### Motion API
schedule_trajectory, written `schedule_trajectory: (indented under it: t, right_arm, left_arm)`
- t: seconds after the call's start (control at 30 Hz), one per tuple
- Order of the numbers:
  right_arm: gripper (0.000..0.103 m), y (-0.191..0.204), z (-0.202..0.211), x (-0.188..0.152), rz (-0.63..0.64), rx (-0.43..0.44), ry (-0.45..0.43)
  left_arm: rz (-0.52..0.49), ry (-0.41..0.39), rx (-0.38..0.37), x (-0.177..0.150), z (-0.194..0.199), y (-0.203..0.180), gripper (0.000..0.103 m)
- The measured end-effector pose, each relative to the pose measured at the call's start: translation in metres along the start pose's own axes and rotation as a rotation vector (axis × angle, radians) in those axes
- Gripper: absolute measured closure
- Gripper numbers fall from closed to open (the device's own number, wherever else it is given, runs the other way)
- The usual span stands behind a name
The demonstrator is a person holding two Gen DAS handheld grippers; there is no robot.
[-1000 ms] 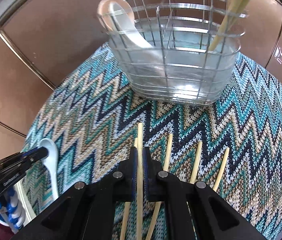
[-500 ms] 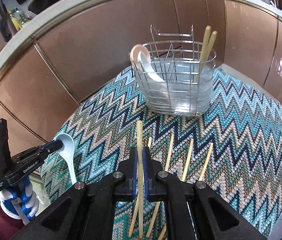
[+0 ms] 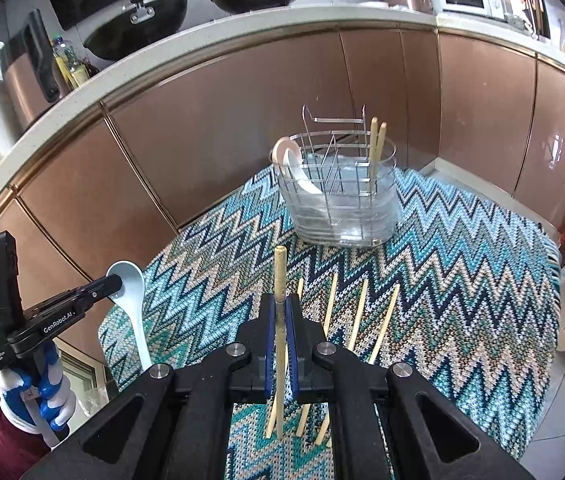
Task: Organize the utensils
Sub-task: 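Carry spoon and chopstick over the wire holder while both tools lower them inside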
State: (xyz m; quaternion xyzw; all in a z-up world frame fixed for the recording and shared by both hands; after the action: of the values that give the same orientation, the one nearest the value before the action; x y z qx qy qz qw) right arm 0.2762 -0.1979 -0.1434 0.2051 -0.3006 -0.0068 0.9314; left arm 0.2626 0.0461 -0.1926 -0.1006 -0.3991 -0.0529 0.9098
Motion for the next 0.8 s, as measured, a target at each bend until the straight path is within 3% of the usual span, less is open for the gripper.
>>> schedule_trajectory:
  t: [0.27, 0.57, 0.8]
  right_arm:
    - [0.097, 0.008, 0.039, 0.035, 0.009, 0.05, -0.135]
    - [0.097, 0.021, 0.066, 0.12, 0.03, 0.122, -0.354]
    - [0.097, 0.011, 0.053, 0.183, 0.068, 0.076, -0.505]
  left_arm:
    - [0.013, -0.11, -0.013, 0.054, 0.025, -0.019, 0.098]
    - [0.025, -0.298, 0.0, 0.162, 0.029, -0.052, 0.098]
    - [0.036, -0.401, 0.133, 0.219, -0.013, -0.071, 0.098]
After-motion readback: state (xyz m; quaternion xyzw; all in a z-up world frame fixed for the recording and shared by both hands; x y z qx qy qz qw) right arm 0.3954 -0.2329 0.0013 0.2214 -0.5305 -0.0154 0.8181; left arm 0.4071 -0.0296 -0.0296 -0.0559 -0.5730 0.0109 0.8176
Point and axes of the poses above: each gripper's, at about its wrist camera, not at the fingertips, and z roughly against the way its jaws point, y to its left, x to its top, the point moved 9 cm from there along -z, roughly the way its jaws point, and after that the axes turned 10 degrees about -z, right-handed, at the moved point
